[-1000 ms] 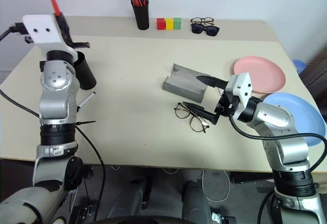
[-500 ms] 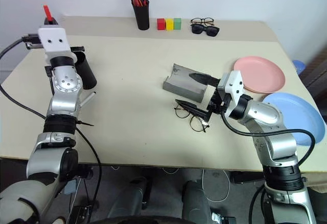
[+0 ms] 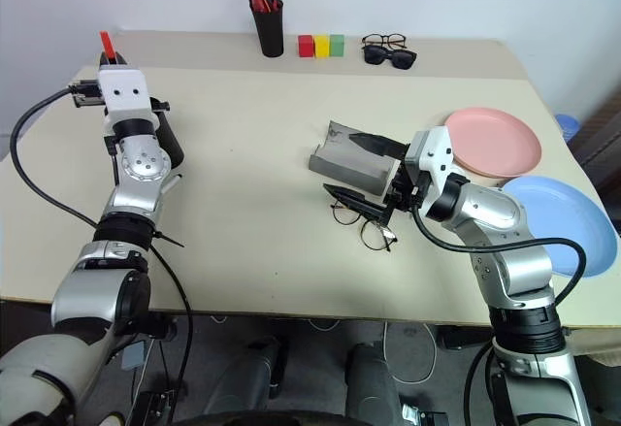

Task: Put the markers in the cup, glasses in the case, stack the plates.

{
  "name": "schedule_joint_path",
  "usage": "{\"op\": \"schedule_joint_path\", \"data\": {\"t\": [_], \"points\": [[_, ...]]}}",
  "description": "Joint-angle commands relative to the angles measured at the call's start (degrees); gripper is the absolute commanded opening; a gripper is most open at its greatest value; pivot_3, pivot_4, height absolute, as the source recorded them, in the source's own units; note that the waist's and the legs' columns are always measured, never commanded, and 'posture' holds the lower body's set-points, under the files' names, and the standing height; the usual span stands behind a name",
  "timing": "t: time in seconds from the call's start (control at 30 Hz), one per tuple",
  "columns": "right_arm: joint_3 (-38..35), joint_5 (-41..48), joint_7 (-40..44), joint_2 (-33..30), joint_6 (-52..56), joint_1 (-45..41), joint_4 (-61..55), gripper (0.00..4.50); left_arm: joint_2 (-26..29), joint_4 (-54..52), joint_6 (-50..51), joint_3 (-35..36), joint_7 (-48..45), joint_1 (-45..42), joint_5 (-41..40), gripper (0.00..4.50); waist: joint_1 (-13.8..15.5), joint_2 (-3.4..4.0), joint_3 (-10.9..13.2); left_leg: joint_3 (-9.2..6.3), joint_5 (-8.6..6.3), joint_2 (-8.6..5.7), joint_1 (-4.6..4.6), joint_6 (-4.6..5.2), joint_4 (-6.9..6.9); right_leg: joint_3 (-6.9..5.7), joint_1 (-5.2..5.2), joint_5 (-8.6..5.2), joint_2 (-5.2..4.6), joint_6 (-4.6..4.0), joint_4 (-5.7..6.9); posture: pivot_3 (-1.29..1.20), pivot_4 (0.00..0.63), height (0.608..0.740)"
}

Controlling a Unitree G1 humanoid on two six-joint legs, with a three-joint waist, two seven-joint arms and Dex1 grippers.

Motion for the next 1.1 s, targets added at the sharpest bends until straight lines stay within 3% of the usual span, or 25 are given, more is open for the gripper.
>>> {"op": "schedule_joint_path", "data": {"t": [0.03, 0.17, 0.27, 0.33, 0.4, 0.5, 0.7, 0.87, 1.1], "points": [[-0.81, 0.72, -0.34, 0.16, -0.36, -0.85, -0.91, 4.5, -1.48, -3.38, -3.66, 0.13, -2.33, -0.09, -2.71, 2.78, 0.04, 0.0, 0.0, 0.0, 0.0, 0.0, 0.0, 0.0, 0.0, 0.0, 0.0, 0.0, 0.0, 0.0, 0.0, 0.0, 0.15, 0.74], [-0.96, 0.66, -0.56, 0.12, -0.31, -0.41, -0.91, 4.5, -4.9, -15.28, -2.63, 0.87, -13.83, 4.62, -12.48, 2.78, 0.02, 0.0, 0.0, 0.0, 0.0, 0.0, -0.01, -0.01, -0.01, 0.01, 0.01, 0.01, 0.0, -0.01, -0.02, 0.0, 0.15, 0.74], [-0.99, 0.5, -0.56, 0.07, -0.46, -0.15, -0.62, 4.5, -3.62, -33.52, 14.27, -1.37, -26.45, 11.98, -20.38, 2.78, -0.38, 0.0, 0.0, 0.01, 0.0, 0.01, -0.02, -0.02, -0.03, 0.04, -0.02, 0.01, 0.0, -0.03, -0.03, 0.0, 0.15, 0.74], [-1.04, 0.38, -0.58, 0.05, -0.62, -0.15, -0.33, 4.5, 4.25, -44.99, 33.68, -4.63, -38.76, 16.59, -24.01, 2.78, -1.06, 0.01, 0.01, 0.02, 0.01, 0.03, 0.01, -0.02, -0.06, 0.07, -0.07, 0.01, 0.01, -0.04, 0.06, 0.0, 0.15, 0.74], [-1.01, 0.31, -0.58, 0.07, -0.75, -0.25, -0.03, 4.5, 13.53, -51.51, 45.81, -8.05, -50.84, 19.7, -26.34, 2.78, -2.0, 0.08, 0.04, 0.02, 0.02, 0.11, 0.02, -0.03, -0.07, 0.09, -0.12, 0.0, 0.12, -0.08, 0.18, 0.0, 0.15, 0.74], [-0.81, 0.11, -0.46, 0.3, -1.1, -0.32, 0.54, 4.5, 24.12, -53.11, 60.64, -7.48, -59.67, 22.73, -29.65, 2.78, -2.06, 0.19, 0.05, -0.01, 0.01, 0.21, 0.11, -0.04, -0.09, 0.13, -0.16, -0.06, 0.25, -0.46, 0.23, 0.0, 0.15, 0.74], [-0.17, -0.59, 0.01, 1.0, -2.18, -0.94, 2.24, 4.5, 33.01, -52.38, 75.59, -6.08, -67.17, 23.62, -32.64, 2.78, -1.33, 0.18, 0.06, -0.06, 0.0, 0.31, 0.03, -0.06, -0.09, 0.14, -0.28, -0.2, 0.27, -0.61, 0.15, 0.0, 0.15, 0.74], [0.13, -0.95, 0.13, 1.41, -2.99, -1.2, 2.96, 4.5, 34.25, -48.3, 82.53, -7.74, -67.89, 20.25, -31.48, 2.78, -1.31, 0.16, 0.07, -0.06, 0.01, 0.27, -0.08, -0.05, -0.15, 0.14, -0.37, -0.12, 0.26, -0.73, 0.07, 0.0, 0.15, 0.74], [-0.52, -0.92, -0.37, 1.08, -2.97, -0.34, 2.24, 4.5, 30.49, -42.53, 86.0, -11.78, -64.7, 17.07, -27.48, 2.78, -1.46, 0.16, 0.07, -0.03, 0.03, 0.27, -0.06, -0.06, -0.23, 0.15, -0.45, -0.11, 0.28, -0.7, 0.19, 0.0, 0.15, 0.74]]}}
